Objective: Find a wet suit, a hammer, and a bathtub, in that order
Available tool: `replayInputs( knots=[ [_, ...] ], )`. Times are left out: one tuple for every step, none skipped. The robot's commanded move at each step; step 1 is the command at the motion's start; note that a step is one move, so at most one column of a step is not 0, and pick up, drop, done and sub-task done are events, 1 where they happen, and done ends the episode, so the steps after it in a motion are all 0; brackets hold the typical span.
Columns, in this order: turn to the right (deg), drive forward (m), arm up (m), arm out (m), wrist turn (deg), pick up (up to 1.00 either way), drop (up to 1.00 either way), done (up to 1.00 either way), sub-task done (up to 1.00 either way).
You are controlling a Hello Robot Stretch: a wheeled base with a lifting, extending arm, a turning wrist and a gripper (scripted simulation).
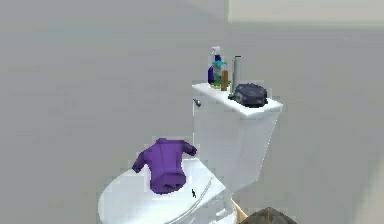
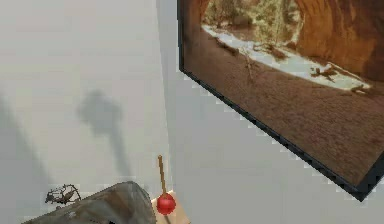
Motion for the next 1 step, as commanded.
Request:
replayInputs(
  knots=[
    [-45.0,0.0,0.0,0.0,0.0,0.0,0.0,0.0,0.0]
  ],
)
